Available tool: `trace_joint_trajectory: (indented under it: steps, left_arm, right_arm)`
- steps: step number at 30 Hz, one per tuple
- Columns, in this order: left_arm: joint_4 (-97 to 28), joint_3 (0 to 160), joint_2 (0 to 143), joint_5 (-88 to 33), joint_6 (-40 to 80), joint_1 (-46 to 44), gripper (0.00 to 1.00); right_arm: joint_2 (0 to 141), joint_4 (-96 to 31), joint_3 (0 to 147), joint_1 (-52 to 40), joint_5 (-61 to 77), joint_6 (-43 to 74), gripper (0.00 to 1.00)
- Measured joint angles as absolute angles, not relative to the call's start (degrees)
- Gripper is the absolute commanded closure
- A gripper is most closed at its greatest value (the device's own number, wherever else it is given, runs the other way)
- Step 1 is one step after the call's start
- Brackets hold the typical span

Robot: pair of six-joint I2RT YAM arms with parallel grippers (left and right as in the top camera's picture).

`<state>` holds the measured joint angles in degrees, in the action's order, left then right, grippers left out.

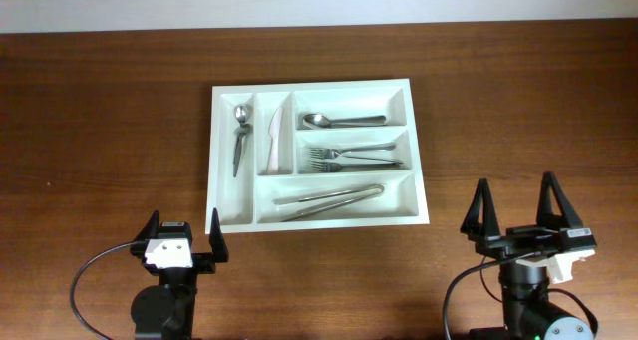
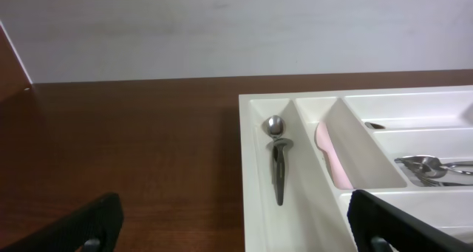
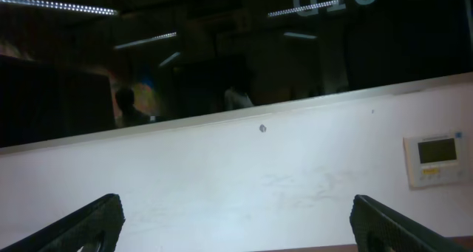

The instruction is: Pack container

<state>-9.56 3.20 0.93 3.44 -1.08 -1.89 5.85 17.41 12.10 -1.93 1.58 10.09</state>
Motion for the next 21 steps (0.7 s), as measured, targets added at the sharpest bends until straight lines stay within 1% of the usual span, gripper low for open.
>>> trace_joint_trajectory:
  steps: [9,16,21]
  left_arm:
    - [-9.56,3.2,0.93,3.44,-1.08,-1.89,0.01]
    - [-9.56,3.2,0.93,3.44,-1.08,-1.89,0.01]
    - [-9.56,3.2,0.93,3.44,-1.08,-1.89,0.01]
  right_arm:
    - [1.17,18.06,6.7,-1.98,0.91,10.07,0.01]
    - [0.89,18.09,2.22,-1.98,0.1,10.09,0.01]
    - [0.8,10.98,0.71,-1.98,0.03,10.07,0.01]
